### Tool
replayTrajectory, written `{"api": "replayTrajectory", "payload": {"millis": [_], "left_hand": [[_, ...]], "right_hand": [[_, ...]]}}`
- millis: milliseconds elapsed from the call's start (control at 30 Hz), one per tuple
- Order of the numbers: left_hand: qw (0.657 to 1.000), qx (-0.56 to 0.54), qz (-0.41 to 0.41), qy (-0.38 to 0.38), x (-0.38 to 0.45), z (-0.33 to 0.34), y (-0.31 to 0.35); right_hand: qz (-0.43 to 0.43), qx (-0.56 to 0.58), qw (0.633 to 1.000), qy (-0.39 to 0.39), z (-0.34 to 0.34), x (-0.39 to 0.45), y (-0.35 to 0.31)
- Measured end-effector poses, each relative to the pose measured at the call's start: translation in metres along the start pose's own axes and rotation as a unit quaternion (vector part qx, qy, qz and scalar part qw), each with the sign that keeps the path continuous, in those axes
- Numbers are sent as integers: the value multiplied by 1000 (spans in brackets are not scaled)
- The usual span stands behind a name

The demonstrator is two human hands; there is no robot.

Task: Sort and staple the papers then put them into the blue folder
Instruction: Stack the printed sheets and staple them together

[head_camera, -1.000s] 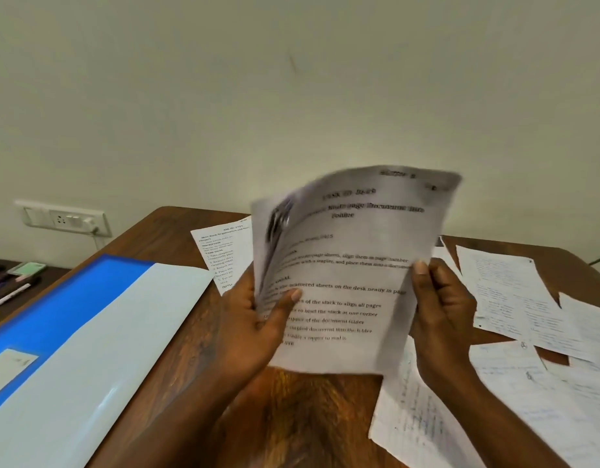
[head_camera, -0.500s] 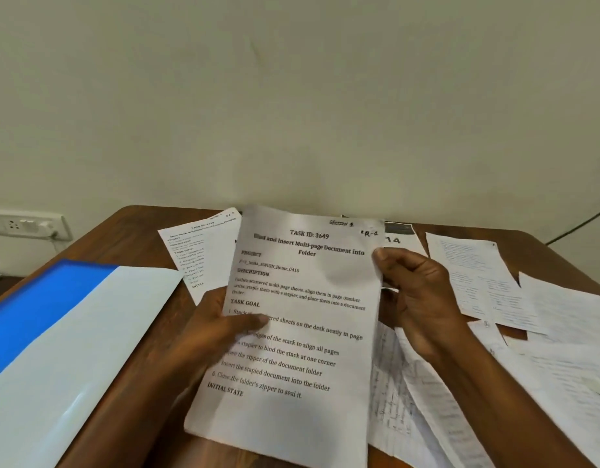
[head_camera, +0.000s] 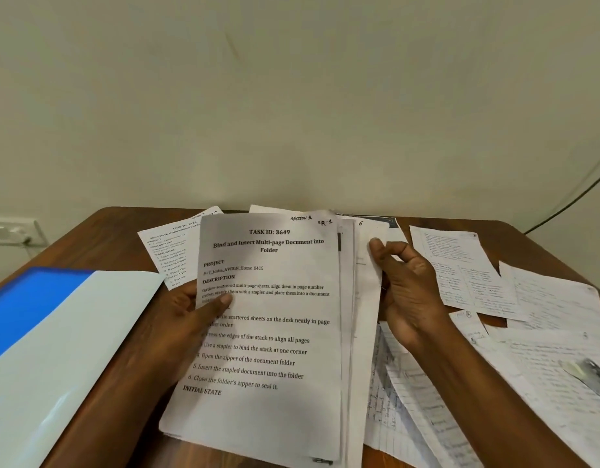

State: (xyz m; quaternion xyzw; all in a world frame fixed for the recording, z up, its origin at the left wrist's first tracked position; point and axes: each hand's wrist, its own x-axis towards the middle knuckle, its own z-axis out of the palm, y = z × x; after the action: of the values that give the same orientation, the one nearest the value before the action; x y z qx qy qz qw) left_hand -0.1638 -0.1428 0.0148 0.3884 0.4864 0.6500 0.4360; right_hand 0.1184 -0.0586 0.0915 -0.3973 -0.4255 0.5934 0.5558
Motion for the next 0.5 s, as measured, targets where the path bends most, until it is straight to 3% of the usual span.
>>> {"api": "replayTrajectory", "payload": {"millis": [500], "left_hand": [[996,-59,65,-14,5,-2,0]], "right_hand": [[-41,23,998,43,-4,7,6]]}}
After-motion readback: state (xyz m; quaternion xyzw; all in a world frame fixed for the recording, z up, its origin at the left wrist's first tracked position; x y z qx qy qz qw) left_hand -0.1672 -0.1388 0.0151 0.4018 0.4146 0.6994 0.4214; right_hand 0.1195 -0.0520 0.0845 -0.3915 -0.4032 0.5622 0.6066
